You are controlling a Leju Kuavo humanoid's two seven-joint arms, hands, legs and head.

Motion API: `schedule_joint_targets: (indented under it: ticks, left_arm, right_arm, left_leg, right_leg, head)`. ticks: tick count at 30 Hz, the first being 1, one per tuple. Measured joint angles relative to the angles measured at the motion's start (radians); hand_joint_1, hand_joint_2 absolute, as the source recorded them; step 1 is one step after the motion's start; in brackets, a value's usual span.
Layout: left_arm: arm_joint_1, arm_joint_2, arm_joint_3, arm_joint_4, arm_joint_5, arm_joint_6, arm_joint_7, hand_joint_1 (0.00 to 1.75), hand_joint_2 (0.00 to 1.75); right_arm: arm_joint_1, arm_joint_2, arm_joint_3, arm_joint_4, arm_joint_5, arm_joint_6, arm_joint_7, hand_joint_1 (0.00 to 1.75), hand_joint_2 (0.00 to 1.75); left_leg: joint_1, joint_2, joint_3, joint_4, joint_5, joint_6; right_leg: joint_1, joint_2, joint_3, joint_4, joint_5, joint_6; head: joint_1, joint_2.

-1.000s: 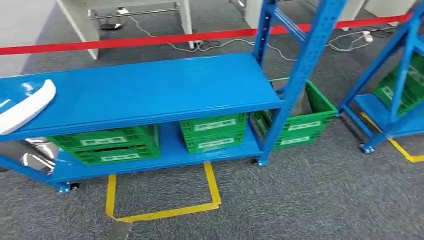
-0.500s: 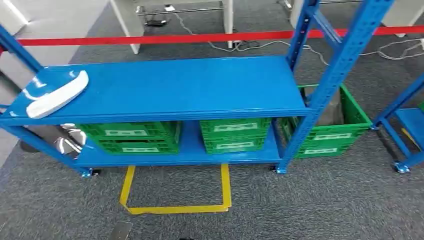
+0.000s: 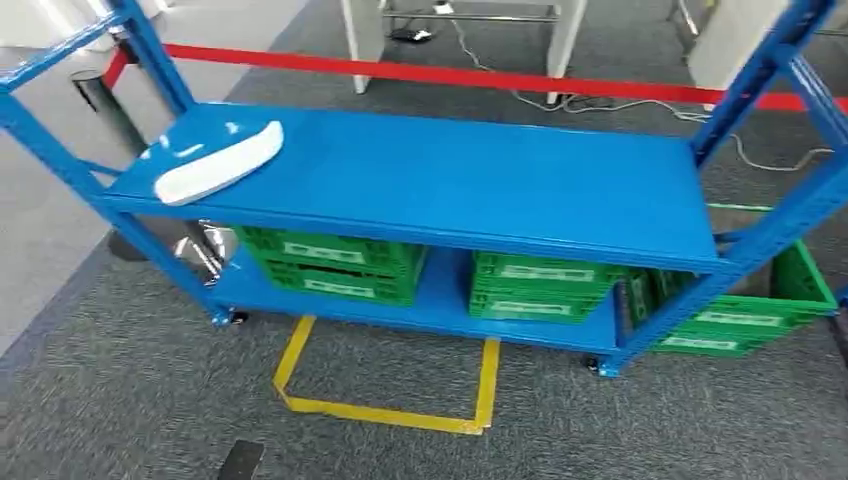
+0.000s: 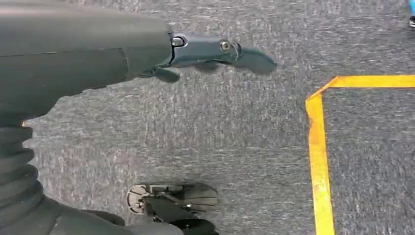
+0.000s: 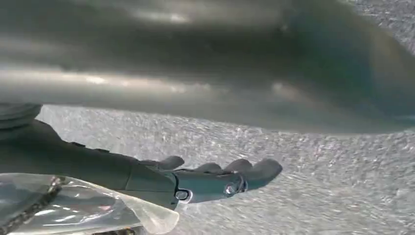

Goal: Take the parts from the cabinet and place them on the table.

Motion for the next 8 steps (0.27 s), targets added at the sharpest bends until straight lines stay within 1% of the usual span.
schedule_joint_targets:
  ticks: [1,2,3,4,5,6,8]
  left_arm:
    - [0.002,0.0,0.0,0.0,0.0,0.0,0.0,0.0,1.75]
    - [0.005,0.0,0.0,0.0,0.0,0.0,0.002,0.0,1.75]
    - [0.006,0.0,0.0,0.0,-0.002,0.0,0.001,0.0,1.75]
    - [0.005,-0.001,0.0,0.0,-0.002,0.0,0.002,0.0,1.75]
    - [0.005,0.0,0.0,0.0,-0.002,-0.001,0.003,0.0,1.75]
    - [0.004,0.0,0.0,0.0,-0.002,-0.001,0.003,0.0,1.75]
    - [0.005,0.0,0.0,0.0,-0.002,0.0,0.004,0.0,1.75]
  right_arm:
    - [0.001,-0.002,0.0,0.0,0.0,0.001,0.001,0.0,0.0]
    - [0.0,-0.002,0.0,0.0,0.0,0.005,0.005,0.0,0.0]
    - [-0.001,-0.003,0.0,0.0,-0.001,0.008,0.011,0.0,0.0]
    - [-0.002,-0.004,0.0,0.0,-0.001,0.01,0.02,0.0,0.0]
    - [-0.004,-0.004,0.0,0.0,-0.001,0.011,0.025,0.0,0.0]
    - [-0.005,-0.004,0.0,0.0,-0.001,0.011,0.026,0.0,0.0]
    - [-0.002,-0.004,0.0,0.0,-0.001,0.013,0.034,0.0,0.0]
  left_leg:
    - [0.0,-0.005,0.004,0.0,-0.003,0.0]
    - [0.001,-0.013,0.009,0.0,-0.006,-0.002]
    - [0.002,-0.02,0.016,0.002,-0.011,-0.007]
    - [0.002,-0.023,0.022,0.006,-0.019,-0.013]
    - [-0.004,-0.024,0.019,0.011,-0.025,-0.02]
    - [-0.005,-0.027,0.016,0.017,-0.029,-0.024]
    - [-0.002,-0.027,0.015,0.014,-0.026,-0.031]
  right_leg:
    - [0.0,0.0,-0.005,-0.017,0.031,0.0]
    - [-0.001,0.0,0.011,-0.073,0.08,0.0]
    - [-0.002,0.0,0.046,-0.164,0.14,0.0]
    - [-0.004,0.003,0.085,-0.263,0.191,-0.001]
    - [-0.002,0.014,0.096,-0.285,0.171,-0.005]
    - [-0.002,0.015,0.109,-0.298,0.171,-0.018]
    - [0.002,0.016,0.106,-0.295,0.172,-0.028]
  head:
    - [0.0,0.0]
    - [0.0,0.0]
    - [-0.001,0.0]
    - [0.0,0.0]
    - [0.001,0.0]
    - [0.001,0.0]
    - [-0.002,0.0]
